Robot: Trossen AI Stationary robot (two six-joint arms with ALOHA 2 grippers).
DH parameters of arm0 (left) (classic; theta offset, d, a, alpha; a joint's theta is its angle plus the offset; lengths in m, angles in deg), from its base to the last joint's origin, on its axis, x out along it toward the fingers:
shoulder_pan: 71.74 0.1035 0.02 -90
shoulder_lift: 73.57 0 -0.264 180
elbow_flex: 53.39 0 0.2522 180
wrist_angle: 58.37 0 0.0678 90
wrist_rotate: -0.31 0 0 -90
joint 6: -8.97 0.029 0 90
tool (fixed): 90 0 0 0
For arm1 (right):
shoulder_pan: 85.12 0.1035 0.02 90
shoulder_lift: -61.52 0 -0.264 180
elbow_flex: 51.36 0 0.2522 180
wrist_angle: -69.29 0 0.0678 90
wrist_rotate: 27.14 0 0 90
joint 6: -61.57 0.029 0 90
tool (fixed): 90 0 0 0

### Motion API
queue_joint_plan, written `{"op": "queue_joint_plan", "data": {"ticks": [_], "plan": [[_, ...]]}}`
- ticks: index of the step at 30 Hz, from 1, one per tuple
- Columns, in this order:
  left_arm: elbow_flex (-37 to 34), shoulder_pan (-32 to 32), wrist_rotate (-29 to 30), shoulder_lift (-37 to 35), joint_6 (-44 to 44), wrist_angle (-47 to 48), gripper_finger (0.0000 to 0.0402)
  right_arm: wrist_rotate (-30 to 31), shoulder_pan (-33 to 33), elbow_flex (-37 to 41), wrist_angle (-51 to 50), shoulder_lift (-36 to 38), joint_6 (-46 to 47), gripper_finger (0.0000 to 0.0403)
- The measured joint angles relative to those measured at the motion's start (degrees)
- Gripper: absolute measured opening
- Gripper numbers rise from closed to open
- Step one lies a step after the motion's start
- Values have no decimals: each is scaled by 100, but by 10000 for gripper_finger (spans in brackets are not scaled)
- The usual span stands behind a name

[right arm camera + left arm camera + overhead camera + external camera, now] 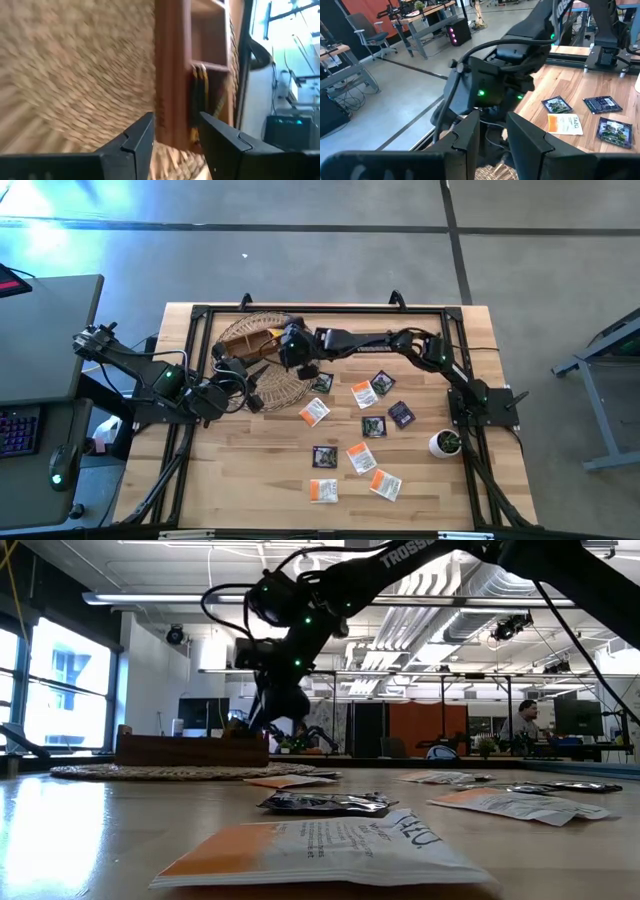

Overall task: Pick & Place Tea
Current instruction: Put the yellow tea bag into the right section of the wooden organizer

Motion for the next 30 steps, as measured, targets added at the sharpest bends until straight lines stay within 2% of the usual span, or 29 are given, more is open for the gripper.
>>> {"op": "queue_joint_plan", "data": {"ticks": [7,11,14,19,24,30], "plan": [[0,0,-2,0,0,-2,97,-642,108,67,110,0,236,118],[0,0,-7,0,-15,-4,97,-658,22,162,238,-9,206,58],[0,0,-4,0,-15,-4,97,-970,-134,156,270,-9,213,10],[0,0,-4,0,-15,-4,97,-1140,-397,151,445,-9,244,12],[0,0,-3,0,-13,-14,97,-1969,-657,151,408,-9,532,5],[0,0,6,0,-13,-26,97,-2200,-809,151,588,-9,485,2]]}}
